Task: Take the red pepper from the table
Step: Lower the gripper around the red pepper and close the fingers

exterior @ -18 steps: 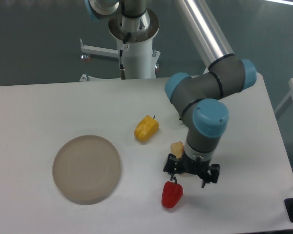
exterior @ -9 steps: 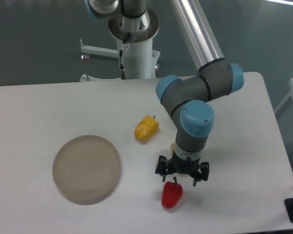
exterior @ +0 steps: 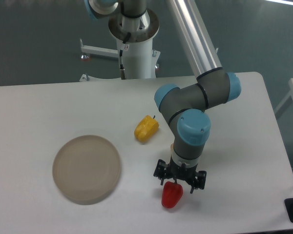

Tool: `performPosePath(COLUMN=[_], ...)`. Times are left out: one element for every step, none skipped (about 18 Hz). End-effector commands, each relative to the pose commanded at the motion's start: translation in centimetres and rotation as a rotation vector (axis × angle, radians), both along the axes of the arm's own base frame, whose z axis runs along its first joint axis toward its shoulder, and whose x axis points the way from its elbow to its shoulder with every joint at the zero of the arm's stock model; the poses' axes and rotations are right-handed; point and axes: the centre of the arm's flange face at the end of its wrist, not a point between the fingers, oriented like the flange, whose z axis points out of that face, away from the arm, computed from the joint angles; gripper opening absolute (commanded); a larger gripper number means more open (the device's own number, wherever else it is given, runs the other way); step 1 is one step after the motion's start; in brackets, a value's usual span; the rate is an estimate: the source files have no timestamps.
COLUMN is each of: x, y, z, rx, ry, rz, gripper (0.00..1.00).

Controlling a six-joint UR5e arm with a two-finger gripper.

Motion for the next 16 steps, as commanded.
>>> performPosePath(x=[-0.1, -0.2, -0.3, 0.1, 0.3, 0.3, 0.3, 0.3, 0.3, 0.3, 0.4, 0.3, 0.3, 0.4, 0.3, 0.4], y=[0.1, 0.2, 0.2, 0.5, 0.6, 0.6, 0.7, 0.7, 0.7, 0.8, 0.9, 0.9, 0.9, 0.9, 0.9, 0.9], z=[-0.2, -0.7, -0.9, -1.3, -1.4, -1.6, -1.8, -2.0, -2.1, -2.4, -2.4, -2.6, -2.6, -2.8, -3.0, -3.1], rx=[0.005, 0.002, -0.007, -0.013, -0.014, -0.014, -0.016, -0.018, -0.018, -0.019, -0.009, -0.01, -0.01, -0.012, -0.015, -0.018], ry=[0.004, 0.005, 0.022, 0.031, 0.034, 0.034, 0.032, 0.031, 0.031, 0.03, 0.038, 0.039, 0.039, 0.038, 0.038, 0.038], rz=[0.0, 0.001, 0.003, -0.002, -0.004, -0.004, -0.005, -0.005, -0.005, -0.005, -0.007, -0.007, -0.007, -0.01, -0.01, -0.011], gripper=[1.0, 1.0, 1.0, 1.0, 1.0, 1.0, 1.0, 1.0, 1.0, 1.0, 1.0, 1.0, 1.0, 1.0, 1.0, 1.0])
